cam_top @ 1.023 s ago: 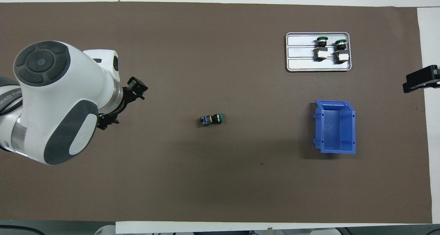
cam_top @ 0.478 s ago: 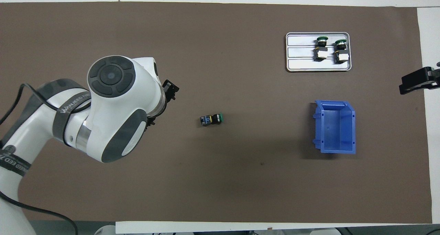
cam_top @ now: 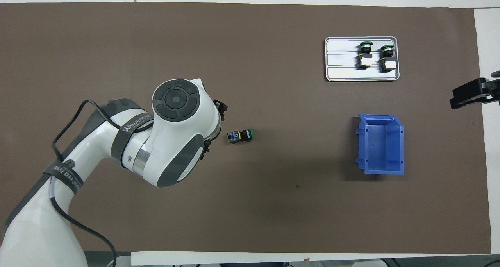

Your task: Place and press button with both arms

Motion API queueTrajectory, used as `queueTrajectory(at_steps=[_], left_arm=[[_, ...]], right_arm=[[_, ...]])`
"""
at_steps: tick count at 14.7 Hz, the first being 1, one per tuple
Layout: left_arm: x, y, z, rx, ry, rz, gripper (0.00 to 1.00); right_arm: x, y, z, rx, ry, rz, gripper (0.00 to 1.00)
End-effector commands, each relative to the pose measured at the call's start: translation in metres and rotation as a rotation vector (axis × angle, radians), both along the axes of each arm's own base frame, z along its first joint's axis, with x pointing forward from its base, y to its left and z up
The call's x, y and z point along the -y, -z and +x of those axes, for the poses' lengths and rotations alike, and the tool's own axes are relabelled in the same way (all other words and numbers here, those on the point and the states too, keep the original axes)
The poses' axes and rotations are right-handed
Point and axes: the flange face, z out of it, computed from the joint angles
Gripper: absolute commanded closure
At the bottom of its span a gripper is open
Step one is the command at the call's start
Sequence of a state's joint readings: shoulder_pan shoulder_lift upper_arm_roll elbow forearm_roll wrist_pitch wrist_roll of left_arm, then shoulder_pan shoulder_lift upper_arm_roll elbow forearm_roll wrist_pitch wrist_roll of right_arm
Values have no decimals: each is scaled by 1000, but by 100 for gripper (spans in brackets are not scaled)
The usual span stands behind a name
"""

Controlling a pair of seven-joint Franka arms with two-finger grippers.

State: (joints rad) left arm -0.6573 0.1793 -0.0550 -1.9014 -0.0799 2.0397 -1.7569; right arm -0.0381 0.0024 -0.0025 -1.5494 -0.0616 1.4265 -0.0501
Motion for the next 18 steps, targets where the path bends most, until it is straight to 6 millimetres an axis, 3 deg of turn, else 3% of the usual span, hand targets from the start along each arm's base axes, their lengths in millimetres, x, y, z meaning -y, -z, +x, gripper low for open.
queueTrajectory(at_steps=[1, 5, 7, 16, 18], left_arm=[[18, 19, 16, -14, -168, 6, 0], [46, 44, 6, -2, -318, 10, 0], [59, 49, -8, -3, -311, 11, 0], [67, 79, -15, 4, -393, 12, 0], [69, 94, -13, 6, -394, 11, 0]], right_arm=[[1, 0, -7, -6, -10, 5, 1], [2, 0, -7, -6, -7, 5, 1], [1, 0, -7, -6, -9, 5, 1], [1, 0, -7, -6, -10, 5, 2], [1, 0, -7, -6, -9, 5, 1]])
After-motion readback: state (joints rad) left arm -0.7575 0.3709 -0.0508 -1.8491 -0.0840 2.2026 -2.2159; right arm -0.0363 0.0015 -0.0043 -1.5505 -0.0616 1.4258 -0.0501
